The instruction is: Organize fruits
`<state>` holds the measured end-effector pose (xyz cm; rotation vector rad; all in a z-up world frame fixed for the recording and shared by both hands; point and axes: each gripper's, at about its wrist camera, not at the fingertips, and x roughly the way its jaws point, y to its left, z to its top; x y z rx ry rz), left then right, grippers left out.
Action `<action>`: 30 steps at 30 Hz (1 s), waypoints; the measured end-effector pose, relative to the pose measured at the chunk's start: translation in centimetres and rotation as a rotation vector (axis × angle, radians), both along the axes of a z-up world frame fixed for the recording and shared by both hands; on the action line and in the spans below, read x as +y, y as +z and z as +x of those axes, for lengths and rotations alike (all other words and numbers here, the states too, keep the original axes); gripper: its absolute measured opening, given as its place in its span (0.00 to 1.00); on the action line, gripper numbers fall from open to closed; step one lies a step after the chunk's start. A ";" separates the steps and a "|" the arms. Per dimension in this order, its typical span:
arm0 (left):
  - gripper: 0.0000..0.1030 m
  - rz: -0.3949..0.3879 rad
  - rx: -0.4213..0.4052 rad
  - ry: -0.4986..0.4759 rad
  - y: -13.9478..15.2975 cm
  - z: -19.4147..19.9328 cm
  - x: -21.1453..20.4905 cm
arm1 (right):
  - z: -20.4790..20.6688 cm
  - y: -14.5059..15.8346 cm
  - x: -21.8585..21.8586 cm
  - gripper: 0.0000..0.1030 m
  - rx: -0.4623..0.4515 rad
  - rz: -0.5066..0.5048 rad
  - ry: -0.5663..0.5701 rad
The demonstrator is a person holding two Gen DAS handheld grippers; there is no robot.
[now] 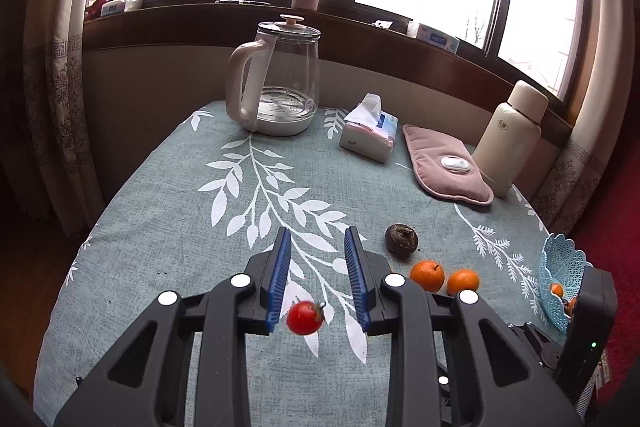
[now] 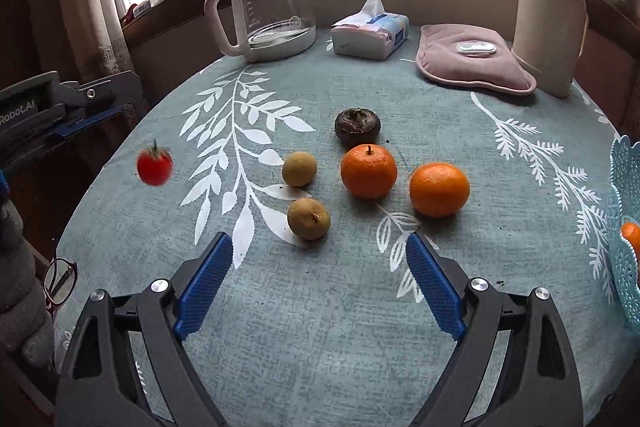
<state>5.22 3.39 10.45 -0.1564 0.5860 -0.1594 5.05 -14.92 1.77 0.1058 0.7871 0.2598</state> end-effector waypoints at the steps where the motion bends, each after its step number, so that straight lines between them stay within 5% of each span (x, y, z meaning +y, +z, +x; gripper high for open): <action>1: 0.27 0.000 0.000 -0.002 0.1 0.0 0.0 | 0.4 -0.2 0.1 0.75 0.013 0.004 0.001; 17: 0.29 -0.004 0.058 -0.007 -1.1 0.5 -0.5 | 3.2 -1.3 1.1 0.27 0.064 -0.021 0.025; 30: 0.38 0.045 0.085 -0.095 -2.7 -0.8 -3.7 | -0.3 1.4 -4.0 0.28 -0.013 0.027 -0.080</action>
